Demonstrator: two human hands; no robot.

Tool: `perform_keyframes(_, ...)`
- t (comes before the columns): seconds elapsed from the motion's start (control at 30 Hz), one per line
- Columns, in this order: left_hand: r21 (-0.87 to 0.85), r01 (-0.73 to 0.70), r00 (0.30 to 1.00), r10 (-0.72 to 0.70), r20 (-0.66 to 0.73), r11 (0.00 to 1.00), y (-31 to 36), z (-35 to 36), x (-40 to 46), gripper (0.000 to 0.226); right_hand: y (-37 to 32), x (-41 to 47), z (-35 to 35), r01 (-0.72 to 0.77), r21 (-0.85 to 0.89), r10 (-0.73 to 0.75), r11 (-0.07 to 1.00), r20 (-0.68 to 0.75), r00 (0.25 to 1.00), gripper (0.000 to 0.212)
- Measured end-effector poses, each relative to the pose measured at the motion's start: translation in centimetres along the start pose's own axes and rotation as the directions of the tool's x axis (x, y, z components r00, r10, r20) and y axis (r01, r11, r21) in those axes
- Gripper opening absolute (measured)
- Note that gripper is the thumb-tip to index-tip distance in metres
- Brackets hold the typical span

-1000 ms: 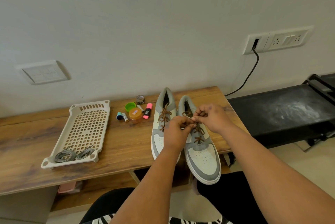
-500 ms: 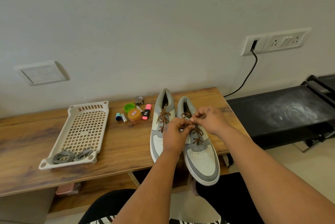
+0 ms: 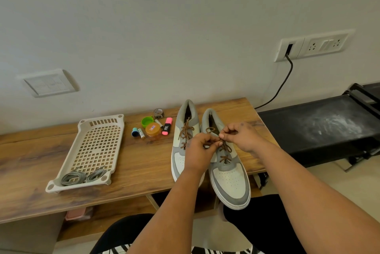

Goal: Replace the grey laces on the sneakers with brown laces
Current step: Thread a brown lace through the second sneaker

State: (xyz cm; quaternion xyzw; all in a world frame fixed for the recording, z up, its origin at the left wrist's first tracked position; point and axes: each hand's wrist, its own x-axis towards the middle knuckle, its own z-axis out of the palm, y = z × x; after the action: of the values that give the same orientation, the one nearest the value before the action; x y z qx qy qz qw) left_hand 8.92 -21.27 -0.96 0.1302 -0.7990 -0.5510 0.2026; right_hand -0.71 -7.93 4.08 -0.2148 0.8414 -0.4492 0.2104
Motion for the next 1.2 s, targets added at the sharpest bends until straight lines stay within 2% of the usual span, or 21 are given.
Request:
perform_keyframes(0.2, -0.007, 0.000, 0.998, 0.000, 0.065, 1.000, 0.3, -0.7, 0.1, 0.014, -0.1, -0.6, -1.2, -0.057, 0.072, 0.047, 0.996, 0.144, 0.989, 0.017)
perform_keyframes(0.3, 0.004, 0.010, 0.998, -0.010, 0.055, 1.000, 0.2, -0.6, 0.1, 0.013, -0.4, -1.0, -1.2, -0.050, 0.052, 0.041, 0.997, 0.151, 0.988, 0.023)
perform_keyframes(0.47, 0.027, 0.004, 0.999, -0.006, 0.048, 1.000, 0.2, -0.4, 0.2, 0.013, -0.9, -2.1, -1.1, 0.008, -0.079, -0.012, 0.997, -0.047, 0.999, 0.018)
perform_keyframes(0.57, 0.084, -0.045, 0.998, 0.041, 0.049, 0.995, 0.4, -0.5, 0.0, 0.013, -0.9, -2.8, -0.5, 0.017, -0.200, -0.018, 0.980, -0.004, 1.000, 0.020)
perform_keyframes(0.63, 0.138, -0.070, 0.997, 0.064, 0.047, 0.988, 0.4, -0.5, 0.0, 0.015, -0.9, -2.7, 0.3, 0.006, -0.243, -0.009, 0.970, -0.014, 1.000, 0.023)
perform_keyframes(0.73, 0.198, -0.082, 0.996, 0.074, 0.045, 0.977, 0.5, -0.6, -0.1, 0.020, -1.1, -2.6, 1.4, -0.009, -0.311, -0.037, 0.950, -0.142, 0.989, 0.026)
perform_keyframes(0.87, 0.221, -0.088, 0.996, 0.083, 0.032, 0.971, 0.6, -0.6, -0.3, 0.024, -1.4, -2.6, 2.5, -0.096, -0.313, 0.010, 0.945, -0.265, 0.964, 0.029)
perform_keyframes(0.97, 0.249, -0.099, 0.995, 0.095, 0.030, 0.963, 0.9, -0.5, -0.5, 0.018, -1.7, -2.9, 2.1, -0.090, -0.336, 0.022, 0.937, -0.203, 0.979, 0.024)
perform_keyframes(1.1, 0.259, -0.084, 0.996, 0.080, 0.025, 0.962, 0.9, -0.4, -0.8, 0.019, -1.8, -4.2, 0.3, -0.032, -0.383, 0.055, 0.923, 0.048, 0.997, 0.017)
perform_keyframes(1.17, 0.267, -0.077, 0.997, 0.077, 0.011, 0.961, 1.0, -0.5, -0.9, 0.020, -2.1, -5.2, -0.5, -0.007, -0.315, 0.054, 0.949, 0.140, 0.989, 0.013)
perform_keyframes(1.2, 0.270, -0.074, 0.997, 0.075, 0.005, 0.960, 1.0, -0.5, -0.9, 0.020, -2.1, -5.6, -0.7, 0.002, -0.257, 0.039, 0.966, 0.154, 0.987, 0.019)
